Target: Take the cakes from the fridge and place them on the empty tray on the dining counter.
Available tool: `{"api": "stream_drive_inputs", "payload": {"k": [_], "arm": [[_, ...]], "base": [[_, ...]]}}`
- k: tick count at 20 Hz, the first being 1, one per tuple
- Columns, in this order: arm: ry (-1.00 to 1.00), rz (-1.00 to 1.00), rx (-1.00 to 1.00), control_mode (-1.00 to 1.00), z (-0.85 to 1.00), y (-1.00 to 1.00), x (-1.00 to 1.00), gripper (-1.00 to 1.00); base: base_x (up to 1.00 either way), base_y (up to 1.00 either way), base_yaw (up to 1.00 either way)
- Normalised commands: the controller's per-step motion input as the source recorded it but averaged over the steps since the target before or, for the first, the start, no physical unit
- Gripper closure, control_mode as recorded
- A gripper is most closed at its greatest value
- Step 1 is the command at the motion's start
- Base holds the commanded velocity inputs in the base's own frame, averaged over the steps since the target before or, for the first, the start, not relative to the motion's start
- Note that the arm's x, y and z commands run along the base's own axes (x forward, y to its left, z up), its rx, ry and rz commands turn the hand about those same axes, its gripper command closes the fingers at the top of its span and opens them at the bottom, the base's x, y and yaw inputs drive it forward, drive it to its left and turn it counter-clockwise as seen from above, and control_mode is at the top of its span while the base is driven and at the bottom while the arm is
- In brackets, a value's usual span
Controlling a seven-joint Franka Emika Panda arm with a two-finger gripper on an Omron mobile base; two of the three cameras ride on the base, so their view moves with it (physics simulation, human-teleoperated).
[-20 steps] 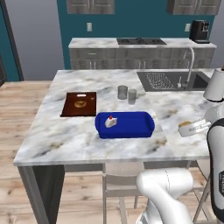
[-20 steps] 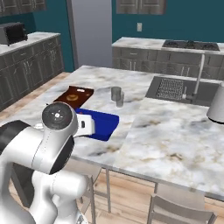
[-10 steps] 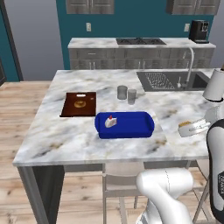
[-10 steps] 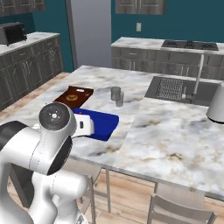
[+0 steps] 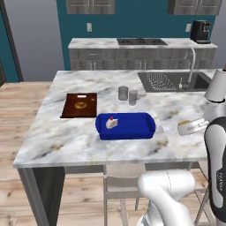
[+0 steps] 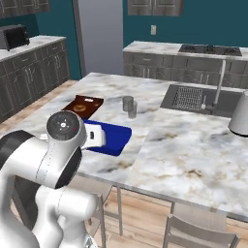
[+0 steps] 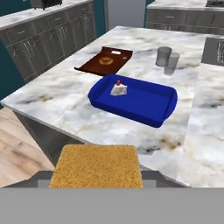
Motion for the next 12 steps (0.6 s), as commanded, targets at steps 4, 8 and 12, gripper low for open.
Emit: {"api": "stream_drive_inputs", "payload": {"k": [4, 8, 12], "arm": [[0.00, 0.02, 0.00, -1.00, 0.00, 0.00, 0.62, 1.00], [0.00, 0.13, 0.00, -1.00, -0.01, 0.00, 0.59, 1.00], [0.00, 0.23, 0.00, -1.00, -0.02, -0.05, 0.50, 1.00]], "base": [[0.00, 0.00, 0.00], [0.00, 0.00, 0.00], [0.00, 0.00, 0.00]]}}
